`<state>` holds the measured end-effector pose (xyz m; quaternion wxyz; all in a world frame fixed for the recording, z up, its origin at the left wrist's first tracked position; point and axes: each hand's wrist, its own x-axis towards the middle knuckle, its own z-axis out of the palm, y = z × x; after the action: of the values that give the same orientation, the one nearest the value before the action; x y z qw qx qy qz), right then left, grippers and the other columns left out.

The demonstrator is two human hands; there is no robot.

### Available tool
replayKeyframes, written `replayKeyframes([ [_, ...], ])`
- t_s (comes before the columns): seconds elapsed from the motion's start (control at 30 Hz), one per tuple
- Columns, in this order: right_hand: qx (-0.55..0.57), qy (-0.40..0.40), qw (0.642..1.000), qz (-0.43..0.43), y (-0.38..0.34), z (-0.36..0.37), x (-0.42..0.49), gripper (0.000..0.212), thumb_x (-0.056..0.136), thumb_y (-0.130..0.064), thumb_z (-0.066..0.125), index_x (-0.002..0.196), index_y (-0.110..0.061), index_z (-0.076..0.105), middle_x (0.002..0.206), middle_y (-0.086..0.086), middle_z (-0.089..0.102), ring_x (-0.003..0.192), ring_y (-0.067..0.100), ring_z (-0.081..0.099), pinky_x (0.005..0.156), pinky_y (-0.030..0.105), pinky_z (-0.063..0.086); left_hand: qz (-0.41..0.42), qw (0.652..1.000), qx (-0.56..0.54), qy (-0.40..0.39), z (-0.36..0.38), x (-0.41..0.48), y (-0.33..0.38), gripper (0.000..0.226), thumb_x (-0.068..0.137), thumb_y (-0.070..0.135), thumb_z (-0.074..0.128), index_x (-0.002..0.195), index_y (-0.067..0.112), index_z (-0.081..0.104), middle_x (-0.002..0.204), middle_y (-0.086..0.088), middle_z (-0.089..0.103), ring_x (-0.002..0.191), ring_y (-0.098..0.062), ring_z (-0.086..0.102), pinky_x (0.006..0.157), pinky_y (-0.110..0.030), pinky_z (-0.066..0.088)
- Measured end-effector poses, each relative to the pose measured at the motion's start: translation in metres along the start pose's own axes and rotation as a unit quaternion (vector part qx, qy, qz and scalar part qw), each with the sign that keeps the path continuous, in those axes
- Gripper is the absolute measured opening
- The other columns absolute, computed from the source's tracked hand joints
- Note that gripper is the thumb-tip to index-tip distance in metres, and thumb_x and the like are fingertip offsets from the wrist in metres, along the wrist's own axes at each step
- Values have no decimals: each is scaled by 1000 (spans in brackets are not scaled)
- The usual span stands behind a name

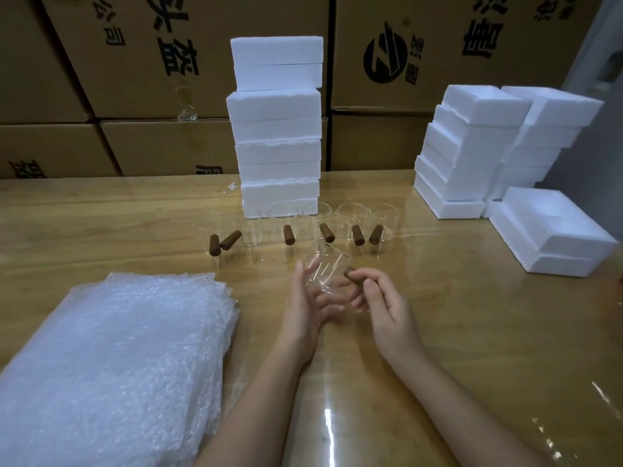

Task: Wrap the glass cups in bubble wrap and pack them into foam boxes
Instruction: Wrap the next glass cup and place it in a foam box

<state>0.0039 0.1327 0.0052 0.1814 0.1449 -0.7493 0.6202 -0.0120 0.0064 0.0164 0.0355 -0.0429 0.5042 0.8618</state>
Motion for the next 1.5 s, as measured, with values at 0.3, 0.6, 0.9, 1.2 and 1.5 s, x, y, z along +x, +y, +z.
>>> replayKeyframes([
  [0.3, -270, 52, 961, -29, 7, 1, 3, 22, 97, -17, 46, 107, -4, 61, 94, 5, 67, 84, 21, 61, 65, 18, 30, 31, 995, 94, 25, 6, 2, -10, 34, 101, 38, 23, 109, 17, 48, 61, -5, 54, 46, -17, 55, 45, -24, 46],
  [0.6, 156, -97, 944, 273, -9, -2, 7, 35, 102, -29, 37, 79, -12, 57, 49, -7, 34, 38, 4, 23, 34, 15, 20, 30, 998, 50, 10, 4, 2, -6, 39, 99, 35, 17, 105, 13, 49, 55, -5, 42, 40, -11, 35, 49, -25, 27],
  [0.9, 454, -222, 774, 382, -31, 6, 0, 29, 93, -34, 49, 70, -16, 52, 47, -8, 21, 37, 3, 15, 26, 12, 17, 24, 998, 53, 18, -3, 7, -12, 55, 97, 48, 14, 90, 13, 56, 55, 2, 51, 55, -13, 49, 55, -27, 36],
  [1.2, -105, -166, 955, 220, -21, 3, -1, 27, 96, -27, 46, 71, -23, 56, 45, -11, 51, 42, 3, 43, 47, 23, 33, 54, 986, 137, 78, 5, 9, -18, 69, 100, 47, 11, 79, 11, 66, 47, 4, 52, 35, -6, 42, 37, -15, 31],
  [1.5, -490, -86, 865, 58, -11, 7, -4, 33, 94, -43, 41, 117, -21, 53, 90, 9, 70, 85, 36, 64, 58, 34, 31, 141, 931, 311, 129, 7, -4, -22, 57, 66, 80, 22, 96, 36, 43, 75, 8, 56, 75, -5, 60, 66, -33, 38],
])
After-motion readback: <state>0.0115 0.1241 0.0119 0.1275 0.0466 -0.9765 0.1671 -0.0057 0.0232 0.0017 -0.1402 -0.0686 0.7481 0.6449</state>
